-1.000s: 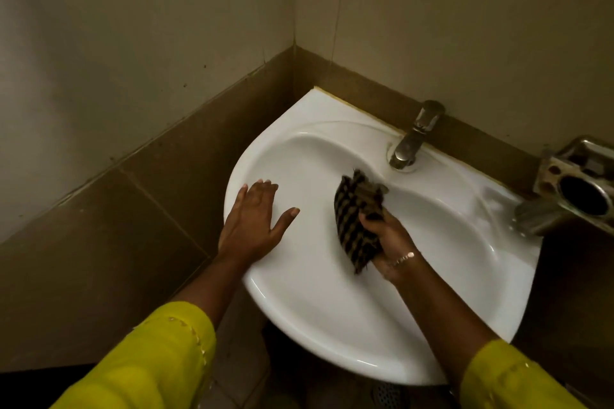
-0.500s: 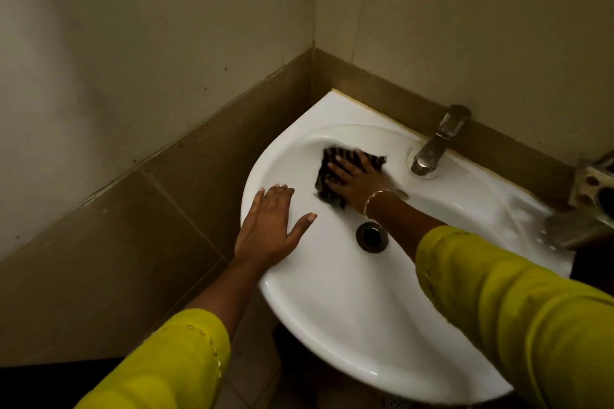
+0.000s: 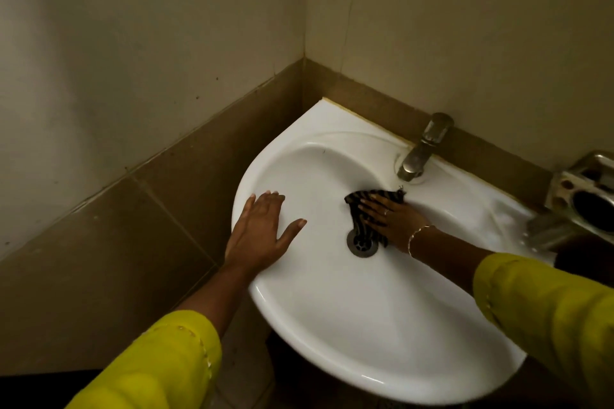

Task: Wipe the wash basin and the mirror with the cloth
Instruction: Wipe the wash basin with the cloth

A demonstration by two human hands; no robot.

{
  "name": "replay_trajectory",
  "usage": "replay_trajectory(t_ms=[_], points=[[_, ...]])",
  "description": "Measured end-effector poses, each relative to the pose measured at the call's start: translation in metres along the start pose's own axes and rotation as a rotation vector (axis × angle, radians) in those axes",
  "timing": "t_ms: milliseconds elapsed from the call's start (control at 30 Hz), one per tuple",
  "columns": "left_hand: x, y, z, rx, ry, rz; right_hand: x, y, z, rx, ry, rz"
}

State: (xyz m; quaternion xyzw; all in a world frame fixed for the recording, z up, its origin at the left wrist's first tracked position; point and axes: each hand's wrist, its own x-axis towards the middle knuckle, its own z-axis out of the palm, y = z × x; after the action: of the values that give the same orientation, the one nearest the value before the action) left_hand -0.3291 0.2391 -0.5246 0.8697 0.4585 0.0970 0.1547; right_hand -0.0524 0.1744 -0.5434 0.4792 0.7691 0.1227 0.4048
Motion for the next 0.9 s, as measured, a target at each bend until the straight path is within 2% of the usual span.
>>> replay_trajectory(t_ms=[167,233,333,433,500,733,800,900], points=[[0.0,-0.001,0.0,0.013,-0.002,0.003,-0.02,-0.004,0.011,0.211,0.149,0.029],[0.0,-0.002,0.001,0.014,0.002,0.005,-0.019,-0.017,0.036,0.33,0.042,0.062],[0.001,-0.001,0.001,0.015,0.003,0.011,-0.029,-0.039,0.031,0.523,-0.035,0.134],[0.001,0.0,0.001,0.031,-0.005,0.013,-0.037,-0.056,0.028,0.772,-0.293,0.189],[0.0,0.001,0.001,0.042,-0.009,0.019,-0.035,-0.067,0.021,0.901,-0.363,0.176],[0.001,0.002,0.001,0.054,-0.014,0.023,-0.046,-0.102,-0.027,1.159,-0.338,0.128],[0.001,0.002,0.0,0.065,-0.02,0.033,-0.046,-0.108,-0.043,1.312,-0.368,0.128],[0.001,0.003,0.001,0.069,-0.017,0.042,-0.043,-0.111,-0.065,1.675,-0.327,0.275]])
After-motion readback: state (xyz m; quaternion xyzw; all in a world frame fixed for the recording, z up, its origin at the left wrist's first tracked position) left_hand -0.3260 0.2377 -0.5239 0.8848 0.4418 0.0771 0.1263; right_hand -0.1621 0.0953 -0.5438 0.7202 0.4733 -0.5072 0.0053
